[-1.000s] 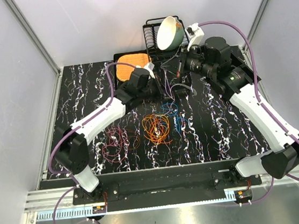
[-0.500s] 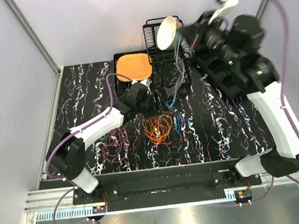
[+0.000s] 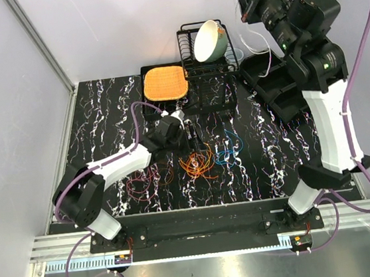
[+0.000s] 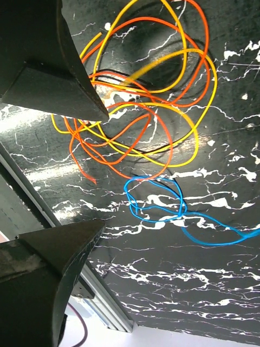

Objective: Untangle the cables

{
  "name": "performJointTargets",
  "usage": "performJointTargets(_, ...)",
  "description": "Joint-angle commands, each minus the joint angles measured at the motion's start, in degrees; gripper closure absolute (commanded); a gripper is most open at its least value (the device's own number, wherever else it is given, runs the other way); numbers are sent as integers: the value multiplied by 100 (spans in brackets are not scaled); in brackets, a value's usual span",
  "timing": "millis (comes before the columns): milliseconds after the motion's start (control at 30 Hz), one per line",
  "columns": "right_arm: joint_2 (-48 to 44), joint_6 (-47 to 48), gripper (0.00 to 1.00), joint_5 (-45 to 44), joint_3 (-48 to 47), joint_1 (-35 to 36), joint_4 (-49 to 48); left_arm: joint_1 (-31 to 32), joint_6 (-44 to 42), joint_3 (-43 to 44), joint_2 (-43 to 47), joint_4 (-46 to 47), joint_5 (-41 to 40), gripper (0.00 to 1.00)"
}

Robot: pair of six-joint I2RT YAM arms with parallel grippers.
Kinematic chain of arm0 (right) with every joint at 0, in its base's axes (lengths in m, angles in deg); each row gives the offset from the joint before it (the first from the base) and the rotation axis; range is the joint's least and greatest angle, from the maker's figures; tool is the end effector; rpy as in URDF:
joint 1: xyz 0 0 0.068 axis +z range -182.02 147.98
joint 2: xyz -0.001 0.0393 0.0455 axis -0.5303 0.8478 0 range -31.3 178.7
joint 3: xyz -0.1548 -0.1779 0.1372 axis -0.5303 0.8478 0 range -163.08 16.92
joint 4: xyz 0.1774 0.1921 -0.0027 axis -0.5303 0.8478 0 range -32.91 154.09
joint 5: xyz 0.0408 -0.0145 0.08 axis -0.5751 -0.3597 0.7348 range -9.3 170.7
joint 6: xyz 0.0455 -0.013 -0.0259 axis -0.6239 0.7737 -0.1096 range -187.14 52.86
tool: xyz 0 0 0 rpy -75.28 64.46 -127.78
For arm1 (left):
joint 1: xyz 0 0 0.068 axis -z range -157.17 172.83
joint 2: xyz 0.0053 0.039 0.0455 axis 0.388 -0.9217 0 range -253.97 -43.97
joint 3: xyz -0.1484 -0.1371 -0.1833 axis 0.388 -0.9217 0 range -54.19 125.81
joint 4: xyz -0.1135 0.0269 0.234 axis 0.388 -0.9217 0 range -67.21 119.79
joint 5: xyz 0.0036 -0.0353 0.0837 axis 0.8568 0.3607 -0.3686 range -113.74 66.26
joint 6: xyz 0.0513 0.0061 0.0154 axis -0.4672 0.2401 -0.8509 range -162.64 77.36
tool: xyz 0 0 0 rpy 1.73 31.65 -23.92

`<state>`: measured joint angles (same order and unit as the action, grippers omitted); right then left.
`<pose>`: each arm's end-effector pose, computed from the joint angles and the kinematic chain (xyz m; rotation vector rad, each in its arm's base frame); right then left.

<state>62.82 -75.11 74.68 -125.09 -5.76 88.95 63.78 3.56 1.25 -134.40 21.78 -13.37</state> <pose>0.2384 0.1134 0.6291 -0.1173 1.3001 0.4435 0.2502 -0.2256 0.2118 -0.0159 2.5139 -0.9182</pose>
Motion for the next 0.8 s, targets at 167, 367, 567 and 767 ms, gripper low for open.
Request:
performJointTargets(167,369,410,100,-698,-582,-472,242,45,-549,-7,1000,-498,-605,25)
performJointTargets(367,659,164,100,-514,-441,-1193,251,36,-1156,248,2221,-2168,-1782,3)
performJointTargets(567,1204,-29,100,-171,-687,-1747,242,-25,-1341,301,3180,-3521,-3066,1)
performJointTargets(767,1801,-117,100,83,-1056,-2247,242,-43,-1068,301,3813,-4094,-4350,1)
